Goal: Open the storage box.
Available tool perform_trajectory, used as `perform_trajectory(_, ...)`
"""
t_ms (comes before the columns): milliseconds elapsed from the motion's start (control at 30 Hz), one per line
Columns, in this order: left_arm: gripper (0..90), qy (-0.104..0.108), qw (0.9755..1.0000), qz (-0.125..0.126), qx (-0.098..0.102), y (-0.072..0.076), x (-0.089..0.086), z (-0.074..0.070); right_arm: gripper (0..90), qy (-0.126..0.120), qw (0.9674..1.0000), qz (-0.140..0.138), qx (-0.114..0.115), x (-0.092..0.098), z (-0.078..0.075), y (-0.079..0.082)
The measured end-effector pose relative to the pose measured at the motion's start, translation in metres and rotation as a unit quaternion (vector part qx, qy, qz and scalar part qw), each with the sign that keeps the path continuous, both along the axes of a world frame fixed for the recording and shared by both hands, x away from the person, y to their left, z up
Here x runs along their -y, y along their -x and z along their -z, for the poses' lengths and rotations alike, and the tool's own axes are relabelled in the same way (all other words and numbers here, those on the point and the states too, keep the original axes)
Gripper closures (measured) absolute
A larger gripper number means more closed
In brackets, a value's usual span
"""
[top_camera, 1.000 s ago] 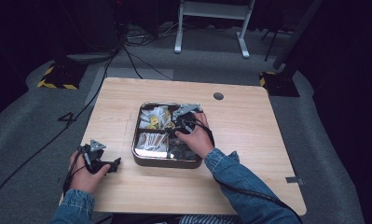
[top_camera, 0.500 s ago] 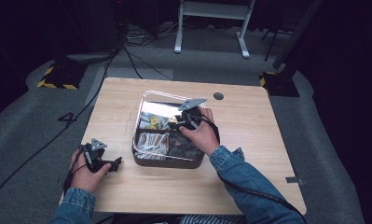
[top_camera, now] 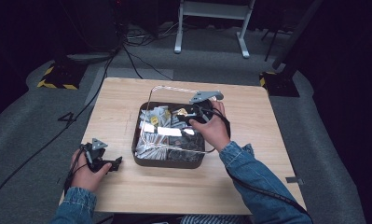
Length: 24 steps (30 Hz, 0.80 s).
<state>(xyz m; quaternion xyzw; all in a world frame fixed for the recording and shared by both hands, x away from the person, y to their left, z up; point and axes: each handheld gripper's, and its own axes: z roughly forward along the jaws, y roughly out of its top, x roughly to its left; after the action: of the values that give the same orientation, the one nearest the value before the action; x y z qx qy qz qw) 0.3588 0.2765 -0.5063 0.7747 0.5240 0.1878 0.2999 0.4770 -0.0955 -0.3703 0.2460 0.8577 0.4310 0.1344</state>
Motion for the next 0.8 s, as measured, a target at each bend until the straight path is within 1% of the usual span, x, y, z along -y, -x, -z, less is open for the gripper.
perform_trajectory(33, 0.2, 0.0, 1.0, 0.0, 0.0, 0.0, 0.0, 0.0, 59.0, 0.0, 1.0, 0.0, 0.0, 0.0, 0.0, 0.0)
perform_trajectory(67, 0.2, 0.0, 1.0, 0.0, 0.0, 0.0, 0.0, 0.0, 59.0, -0.001, 1.0, 0.004, 0.003, 0.006, -0.004, 0.0)
perform_trajectory(133, 0.2, 0.0, 1.0, 0.0, 0.0, 0.0, 0.0, 0.0, 59.0, -0.005, 0.9999, 0.01, 0.005, 0.011, -0.008, -0.001)
perform_trajectory(300, 0.2, 0.0, 1.0, 0.0, 0.0, 0.0, 0.0, 0.0, 59.0, -0.005, 0.9998, 0.02, 0.008, 0.027, -0.015, -0.002)
perform_trajectory(367, 0.2, 0.0, 1.0, 0.0, 0.0, 0.0, 0.0, 0.0, 58.9, -0.005, 0.9997, 0.022, 0.008, 0.03, -0.016, -0.003)
perform_trajectory(400, 0.1, 0.0, 1.0, 0.0, 0.0, 0.0, 0.0, 0.0, 59.0, -0.003, 0.9996, 0.028, 0.008, 0.038, -0.018, -0.004)
perform_trajectory(467, 0.2, 0.0, 1.0, -0.001, 0.0, 0.0, 0.0, 0.0, 59.0, -0.003, 0.9994, 0.034, 0.008, 0.044, -0.019, -0.005)
perform_trajectory(500, 0.2, 0.0, 1.0, -0.001, 0.0, 0.0, 0.0, 0.0, 59.0, -0.003, 0.9994, 0.034, 0.008, 0.044, -0.019, -0.005)
perform_trajectory(533, 0.1, 0.0, 1.0, 0.0, 0.0, 0.0, 0.0, 0.0, 58.9, 0.001, 0.9992, 0.04, 0.006, 0.05, -0.021, -0.006)
perform_trajectory(667, 0.2, 0.0, 1.0, 0.001, -0.002, 0.0, 0.0, 0.0, 58.9, 0.009, 0.9988, 0.048, 0.003, 0.061, -0.023, -0.008)
perform_trajectory(700, 0.2, 0.0, 1.0, 0.001, -0.002, 0.0, 0.0, 0.0, 58.9, 0.009, 0.9988, 0.048, 0.003, 0.061, -0.023, -0.008)
perform_trajectory(767, 0.2, 0.0, 1.0, 0.001, -0.001, 0.0, 0.0, 0.0, 58.9, 0.012, 0.9984, 0.056, 0.004, 0.067, -0.024, -0.009)
perform_trajectory(800, 0.2, 0.0, 1.0, 0.001, -0.002, 0.0, 0.0, 0.0, 58.9, 0.01, 0.998, 0.062, 0.004, 0.074, -0.024, -0.012)
